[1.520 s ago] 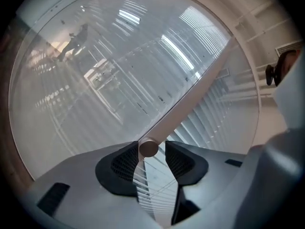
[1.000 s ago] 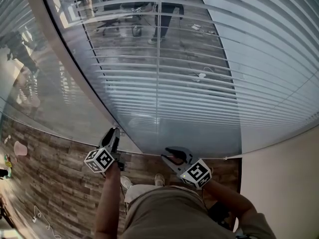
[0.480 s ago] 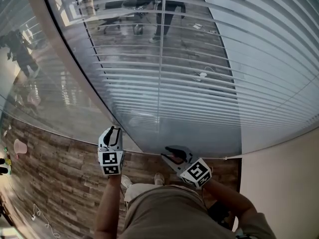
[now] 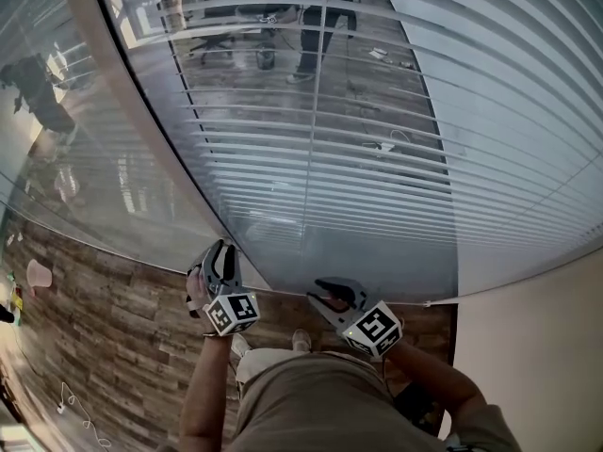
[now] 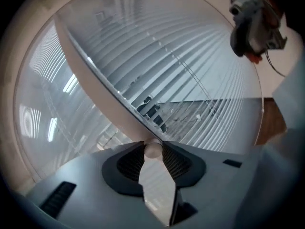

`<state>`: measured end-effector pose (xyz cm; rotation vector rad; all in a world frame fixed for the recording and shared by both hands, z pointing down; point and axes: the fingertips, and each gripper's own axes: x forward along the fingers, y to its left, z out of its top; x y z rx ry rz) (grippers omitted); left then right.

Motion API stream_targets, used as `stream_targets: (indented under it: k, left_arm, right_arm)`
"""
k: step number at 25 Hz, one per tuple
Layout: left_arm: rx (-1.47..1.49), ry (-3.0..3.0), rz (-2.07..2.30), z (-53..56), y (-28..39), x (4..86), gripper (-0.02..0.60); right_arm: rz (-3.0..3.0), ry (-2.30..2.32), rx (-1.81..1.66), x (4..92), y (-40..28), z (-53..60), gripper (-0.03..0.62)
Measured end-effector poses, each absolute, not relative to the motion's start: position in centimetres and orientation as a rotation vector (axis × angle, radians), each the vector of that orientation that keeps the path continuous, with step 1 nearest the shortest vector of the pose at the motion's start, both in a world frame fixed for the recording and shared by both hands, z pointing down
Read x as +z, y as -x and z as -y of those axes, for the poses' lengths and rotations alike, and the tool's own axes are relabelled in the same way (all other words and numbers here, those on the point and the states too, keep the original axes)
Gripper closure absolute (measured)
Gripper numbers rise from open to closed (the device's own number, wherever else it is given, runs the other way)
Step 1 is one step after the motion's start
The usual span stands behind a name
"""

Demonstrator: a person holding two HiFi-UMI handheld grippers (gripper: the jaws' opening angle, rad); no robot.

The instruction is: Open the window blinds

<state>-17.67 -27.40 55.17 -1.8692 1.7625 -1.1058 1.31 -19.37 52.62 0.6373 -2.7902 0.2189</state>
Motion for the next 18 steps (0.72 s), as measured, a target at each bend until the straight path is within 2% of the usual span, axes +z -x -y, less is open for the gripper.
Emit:
stream_targets:
  k: [8,12,15,18]
  left_arm:
    - [-1.310,1.569,-1.572,27.7,17.4,55.1,0.449]
    - [-1.258,1.663,-1.602,27.4,17.1,55.2,0.448]
    - [-1.014,2.036,-1.781,27.5,16.9,54.9,0.414]
    - [-0.455,2.546,-2.067,27.5,17.5,54.3,0.373]
  right_arm:
    - [2.786,-0.628,0.215,52.5,-0.8,19.6,0.473]
    - [2.783,-0.622,0.211,52.5,-0.8,19.3,0.473]
    - [2.783,-0.613,0.204,52.5,-0.3,19.6,0.473]
    - [2.788,-0.606,0.201,52.2,0.1,19.6,0.473]
